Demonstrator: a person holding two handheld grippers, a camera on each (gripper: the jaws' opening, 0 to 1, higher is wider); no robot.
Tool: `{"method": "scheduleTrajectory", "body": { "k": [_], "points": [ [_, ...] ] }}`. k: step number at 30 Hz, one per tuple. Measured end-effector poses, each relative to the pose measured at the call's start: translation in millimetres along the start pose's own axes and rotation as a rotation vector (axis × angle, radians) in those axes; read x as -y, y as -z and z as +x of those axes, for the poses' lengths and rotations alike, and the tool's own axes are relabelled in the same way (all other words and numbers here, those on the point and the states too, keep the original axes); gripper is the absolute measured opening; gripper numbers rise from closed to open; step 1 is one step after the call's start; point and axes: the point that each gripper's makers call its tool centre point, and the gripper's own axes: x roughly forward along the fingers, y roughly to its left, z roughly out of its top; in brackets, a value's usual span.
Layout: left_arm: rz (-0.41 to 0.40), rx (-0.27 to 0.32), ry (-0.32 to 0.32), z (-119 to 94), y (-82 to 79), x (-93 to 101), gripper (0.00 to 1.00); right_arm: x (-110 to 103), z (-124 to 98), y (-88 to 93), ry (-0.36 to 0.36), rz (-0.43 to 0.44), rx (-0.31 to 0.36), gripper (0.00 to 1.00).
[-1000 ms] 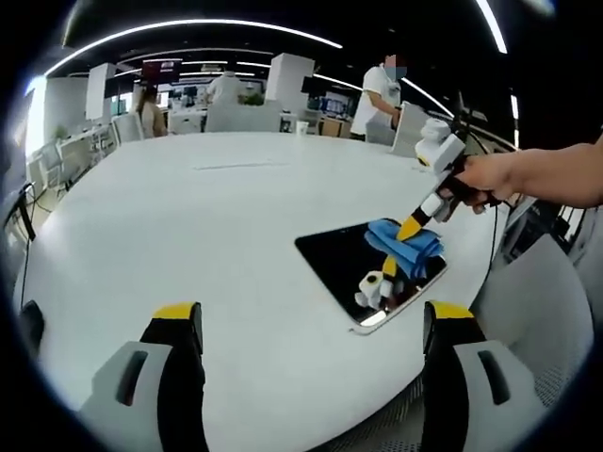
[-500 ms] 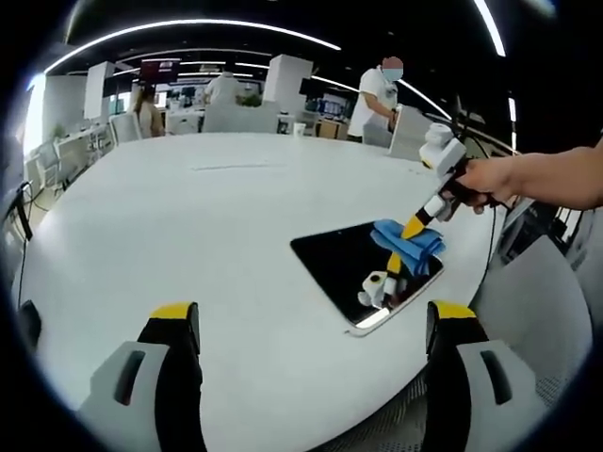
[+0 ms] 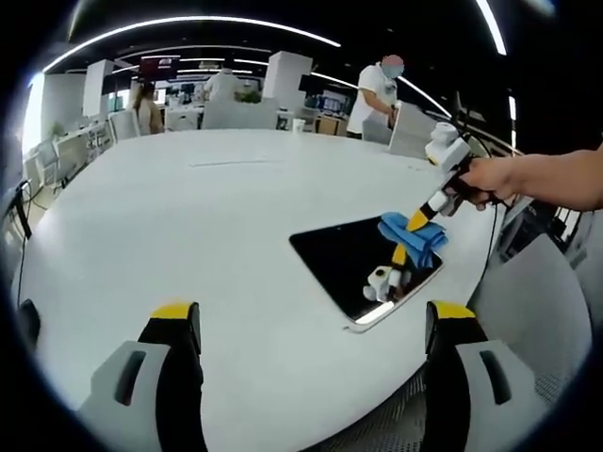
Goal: Wipe the mirror surface with the cleaning cloth until all visible marks leave the cleaned area.
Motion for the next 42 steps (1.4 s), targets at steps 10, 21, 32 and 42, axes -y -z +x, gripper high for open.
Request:
{"method": "scheduleTrajectory", "body": {
  "k": [10, 21, 32, 42],
  "points": [
    [0.007, -0.007, 0.005, 0, 0.8, 2.0, 0.98, 5, 0, 0.7, 0.022, -0.020, -0.006, 0.01],
    [0.002, -0.005, 0.010, 1, 0.7, 2.3, 0.98, 2, 0, 2.4, 0.076, -0.024, 0.026, 0.01],
    [0.012, -0.013, 0.023, 2, 1.9, 4.8, 0.98, -4, -3, 12.4, 0.090, -0.020, 0.036, 0.02],
    [0.008, -0.009, 0.027, 2, 1.6, 5.0, 0.98, -8, -8, 29.6, 0.111, 0.013, 0.039, 0.02]
  ]
}}
